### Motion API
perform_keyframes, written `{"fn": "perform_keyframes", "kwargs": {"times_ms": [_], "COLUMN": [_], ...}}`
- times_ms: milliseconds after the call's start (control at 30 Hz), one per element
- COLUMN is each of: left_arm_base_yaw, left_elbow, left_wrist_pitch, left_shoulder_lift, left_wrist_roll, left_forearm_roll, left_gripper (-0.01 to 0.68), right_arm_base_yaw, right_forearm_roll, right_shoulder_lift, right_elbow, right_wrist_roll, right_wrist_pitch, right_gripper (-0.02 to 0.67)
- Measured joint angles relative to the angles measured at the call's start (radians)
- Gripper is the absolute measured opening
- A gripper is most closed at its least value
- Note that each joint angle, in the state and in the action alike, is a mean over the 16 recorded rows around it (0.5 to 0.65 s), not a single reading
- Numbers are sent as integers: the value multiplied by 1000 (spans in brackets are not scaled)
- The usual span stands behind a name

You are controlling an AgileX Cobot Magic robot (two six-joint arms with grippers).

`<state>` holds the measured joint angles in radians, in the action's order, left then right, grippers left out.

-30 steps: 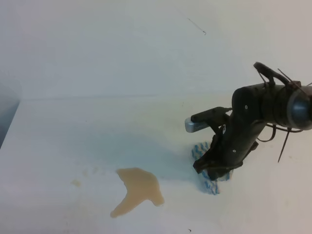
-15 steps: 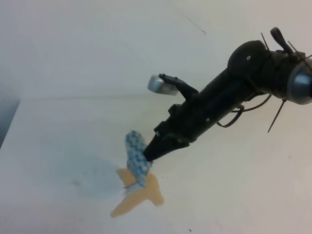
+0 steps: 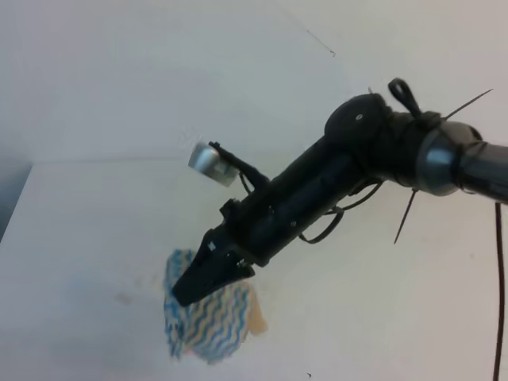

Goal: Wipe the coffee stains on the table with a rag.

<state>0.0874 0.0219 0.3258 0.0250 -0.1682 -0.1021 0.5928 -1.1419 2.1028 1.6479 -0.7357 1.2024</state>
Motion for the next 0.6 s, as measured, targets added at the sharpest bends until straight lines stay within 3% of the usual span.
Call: {"fn": "perform_keyframes", "kwargs": {"times_ms": [300, 600], "left_arm_base_yaw": [0, 0], "left_elbow": [-3, -16], "left_wrist_pitch": [0, 0], "left_shoulder_lift": [2, -2], "left_wrist_roll": [0, 1], "left_forearm_roll": [0, 0], "left_gripper": [-1, -1], "right_arm_base_yaw": [87, 97], "right_forearm_roll": [77, 356], "right_shoulder_lift": [57, 69], "right_elbow": [0, 0], "right_wrist_roll": [4, 161], "right_wrist_pitch": [-45, -214], "right_gripper": [13, 13]}}
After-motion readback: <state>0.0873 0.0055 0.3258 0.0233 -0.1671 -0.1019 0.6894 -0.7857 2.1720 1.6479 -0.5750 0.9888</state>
